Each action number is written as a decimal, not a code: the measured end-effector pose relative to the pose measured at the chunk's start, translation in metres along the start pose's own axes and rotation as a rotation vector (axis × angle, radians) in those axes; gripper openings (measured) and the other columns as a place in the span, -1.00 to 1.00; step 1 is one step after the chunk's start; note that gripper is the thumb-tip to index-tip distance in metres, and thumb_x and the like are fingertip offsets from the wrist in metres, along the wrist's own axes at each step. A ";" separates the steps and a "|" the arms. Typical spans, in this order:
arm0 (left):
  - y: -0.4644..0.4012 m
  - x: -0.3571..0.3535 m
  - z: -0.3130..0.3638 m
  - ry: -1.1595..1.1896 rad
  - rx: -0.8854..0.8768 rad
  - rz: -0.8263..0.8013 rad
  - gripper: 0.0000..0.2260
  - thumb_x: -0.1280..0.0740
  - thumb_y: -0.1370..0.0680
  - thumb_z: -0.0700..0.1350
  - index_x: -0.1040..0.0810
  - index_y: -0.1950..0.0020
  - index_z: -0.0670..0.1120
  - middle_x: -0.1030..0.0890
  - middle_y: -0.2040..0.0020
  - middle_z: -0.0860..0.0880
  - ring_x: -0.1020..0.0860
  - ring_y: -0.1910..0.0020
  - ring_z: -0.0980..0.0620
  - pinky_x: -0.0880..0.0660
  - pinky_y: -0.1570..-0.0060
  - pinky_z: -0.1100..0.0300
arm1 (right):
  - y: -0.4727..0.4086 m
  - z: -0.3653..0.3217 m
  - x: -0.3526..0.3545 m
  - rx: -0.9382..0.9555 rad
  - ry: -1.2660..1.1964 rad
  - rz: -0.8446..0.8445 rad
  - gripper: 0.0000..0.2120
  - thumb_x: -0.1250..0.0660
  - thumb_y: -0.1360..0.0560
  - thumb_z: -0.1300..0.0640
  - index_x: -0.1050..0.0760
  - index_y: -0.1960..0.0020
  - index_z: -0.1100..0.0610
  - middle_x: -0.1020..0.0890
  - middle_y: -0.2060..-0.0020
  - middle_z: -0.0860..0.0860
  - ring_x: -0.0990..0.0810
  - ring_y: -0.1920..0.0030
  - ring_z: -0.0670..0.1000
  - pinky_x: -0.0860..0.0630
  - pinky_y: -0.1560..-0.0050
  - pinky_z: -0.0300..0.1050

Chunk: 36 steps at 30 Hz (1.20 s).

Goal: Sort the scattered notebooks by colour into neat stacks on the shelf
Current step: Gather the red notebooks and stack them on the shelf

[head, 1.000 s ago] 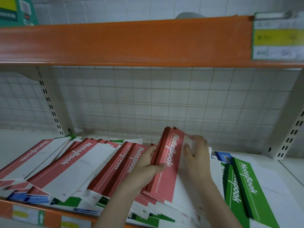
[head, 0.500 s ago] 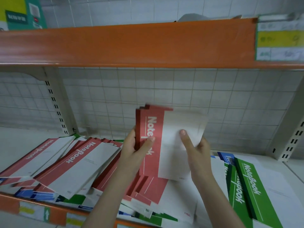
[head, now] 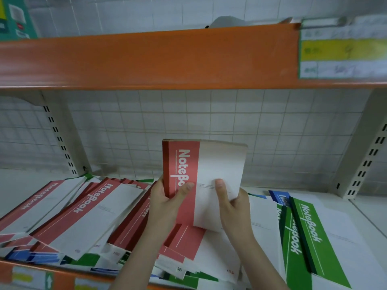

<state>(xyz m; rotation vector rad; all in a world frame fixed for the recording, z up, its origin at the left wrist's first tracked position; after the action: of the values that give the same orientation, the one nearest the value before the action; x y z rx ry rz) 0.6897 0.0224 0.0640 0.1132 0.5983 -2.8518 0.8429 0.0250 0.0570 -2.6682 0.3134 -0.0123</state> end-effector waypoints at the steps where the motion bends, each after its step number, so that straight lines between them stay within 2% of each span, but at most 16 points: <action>1: -0.001 0.000 0.002 0.002 0.003 0.010 -0.66 -0.47 -0.30 0.03 -0.57 -0.05 0.06 -0.69 0.08 0.10 -0.66 0.11 0.15 -0.55 0.25 0.36 | 0.000 -0.004 0.002 0.045 0.051 -0.029 -0.71 -0.20 -0.42 -0.19 -0.39 0.37 -0.05 -0.42 0.59 -0.15 -0.36 0.56 -0.20 -0.26 0.50 -0.43; 3: -0.005 -0.003 0.003 0.004 0.050 0.001 -0.66 -0.46 -0.29 0.09 -0.59 -0.04 0.09 -0.69 0.06 0.07 -0.66 0.07 0.11 -0.57 0.19 0.28 | -0.001 -0.011 0.010 0.120 0.157 -0.094 -0.80 -0.13 -0.48 -0.19 -0.38 0.23 -0.11 -0.31 0.62 -0.14 -0.24 0.59 -0.16 -0.18 0.53 -0.39; 5: -0.008 -0.009 -0.001 0.036 0.177 -0.033 -0.69 -0.46 -0.30 0.13 -0.61 -0.02 0.14 -0.70 0.06 0.09 -0.67 0.07 0.10 -0.56 0.16 0.18 | -0.004 -0.014 0.021 0.173 0.258 -0.123 -0.79 -0.06 -0.52 -0.17 -0.35 0.06 -0.07 -0.34 0.59 -0.09 -0.26 0.57 -0.10 -0.21 0.54 -0.25; 6: -0.008 -0.015 -0.003 0.033 0.249 -0.057 -0.70 -0.46 -0.31 0.14 -0.61 -0.02 0.16 -0.70 0.07 0.12 -0.67 0.10 0.12 -0.56 0.19 0.20 | -0.006 -0.016 0.027 0.180 0.303 -0.121 -0.78 -0.04 -0.54 -0.14 -0.34 0.04 -0.02 -0.38 0.54 -0.03 -0.29 0.55 -0.07 -0.24 0.52 -0.17; 8: -0.007 -0.030 -0.007 -0.055 0.321 -0.105 -0.72 -0.41 -0.39 0.17 -0.59 -0.07 0.17 -0.69 0.09 0.16 -0.66 0.11 0.15 -0.53 0.23 0.23 | -0.012 -0.015 0.042 0.120 0.357 -0.109 -0.82 -0.06 -0.60 -0.02 -0.33 0.04 0.06 -0.45 0.46 0.06 -0.35 0.50 -0.04 -0.28 0.49 -0.19; 10: -0.008 -0.049 -0.011 -0.147 0.326 -0.122 -0.79 -0.28 -0.52 0.18 -0.57 -0.06 0.14 -0.69 0.12 0.14 -0.65 0.12 0.15 -0.52 0.18 0.20 | -0.019 -0.010 0.062 -0.029 0.379 -0.090 -0.83 -0.08 -0.62 0.05 -0.34 0.04 0.13 -0.45 0.39 0.03 -0.41 0.41 -0.07 -0.31 0.45 -0.27; 13: -0.010 -0.075 -0.020 -0.235 0.382 -0.130 -0.76 -0.14 -0.61 0.13 -0.53 0.03 0.06 -0.66 0.22 0.09 -0.64 0.22 0.09 -0.52 0.19 0.16 | -0.024 0.002 0.098 -0.298 0.342 -0.053 -0.78 -0.09 -0.63 0.03 -0.37 0.01 0.17 -0.46 0.27 0.00 -0.43 0.28 -0.07 -0.36 0.34 -0.20; 16: -0.003 -0.109 -0.030 -0.207 0.466 -0.225 -0.73 -0.14 -0.63 0.07 -0.56 -0.06 -0.03 -0.69 0.21 0.01 -0.66 0.24 0.01 -0.53 0.21 0.15 | -0.026 0.011 0.135 -0.434 0.389 -0.010 -0.80 -0.08 -0.63 0.03 -0.37 0.05 0.13 -0.47 0.23 0.00 -0.43 0.27 -0.09 -0.29 0.37 -0.20; 21: 0.022 -0.170 -0.036 -0.191 0.556 -0.369 -0.77 -0.13 -0.64 0.07 -0.51 -0.08 -0.01 -0.69 0.20 -0.01 -0.67 0.30 0.05 -0.53 0.32 0.20 | -0.024 0.017 0.195 -0.536 0.377 0.045 -0.74 -0.06 -0.64 0.06 -0.33 0.14 0.18 -0.38 0.30 0.01 -0.37 0.30 -0.02 -0.26 0.35 -0.17; 25: 0.045 -0.218 -0.033 -0.189 0.575 -0.456 -0.78 -0.08 -0.65 0.11 -0.46 -0.05 0.07 -0.67 0.15 -0.02 -0.67 0.29 0.06 -0.51 0.35 0.22 | -0.017 0.015 0.247 -0.585 0.404 0.113 -0.74 -0.02 -0.65 0.06 -0.34 0.13 0.17 -0.38 0.28 0.00 -0.40 0.22 0.00 -0.29 0.29 -0.17; 27: 0.056 -0.243 -0.031 -0.199 0.564 -0.483 -0.80 -0.08 -0.64 0.14 -0.45 0.00 0.11 -0.66 0.13 -0.01 -0.66 0.26 0.06 -0.52 0.29 0.20 | -0.012 0.011 0.273 -0.608 0.395 0.153 -0.73 -0.02 -0.64 0.05 -0.32 0.17 0.13 -0.37 0.27 -0.01 -0.39 0.22 0.00 -0.27 0.34 -0.19; 30: 0.072 -0.281 -0.028 -0.214 0.564 -0.529 -0.79 -0.07 -0.64 0.15 -0.44 0.02 0.12 -0.66 0.10 0.00 -0.66 0.18 0.01 -0.54 0.20 0.15 | -0.002 0.007 0.313 -0.644 0.382 0.188 -0.75 0.00 -0.64 0.04 -0.34 0.06 0.17 -0.40 0.20 0.02 -0.39 0.18 0.00 -0.28 0.41 -0.19; 34: 0.100 -0.333 -0.026 -0.202 0.553 -0.593 -0.81 -0.09 -0.64 0.11 -0.44 -0.03 0.08 -0.66 0.13 0.02 -0.66 0.26 0.09 -0.51 0.37 0.25 | 0.009 0.003 0.371 -0.636 0.406 0.256 -0.73 -0.02 -0.64 0.05 -0.30 0.16 0.15 -0.37 0.26 0.02 -0.35 0.27 -0.04 -0.28 0.29 -0.17; 36: 0.115 -0.359 -0.026 -0.198 0.555 -0.631 -0.81 -0.10 -0.64 0.12 -0.44 -0.03 0.08 -0.66 0.12 0.02 -0.66 0.26 0.08 -0.50 0.37 0.26 | 0.015 0.000 0.400 -0.640 0.418 0.291 -0.73 -0.02 -0.65 0.05 -0.31 0.17 0.14 -0.39 0.26 0.01 -0.37 0.26 -0.04 -0.28 0.26 -0.15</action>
<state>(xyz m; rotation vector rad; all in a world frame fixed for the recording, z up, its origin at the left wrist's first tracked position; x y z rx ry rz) 1.0660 0.0034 0.0388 -0.3223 -0.2686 -3.4901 1.2291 -0.0770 0.0329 -3.1976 0.9796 -0.4529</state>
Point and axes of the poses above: each hand's wrist, its own y-axis away from the middle knuckle, its own x-axis out of the back of the hand, z = x × y, the point moved 4 cm from there along -y, towards the middle knuckle
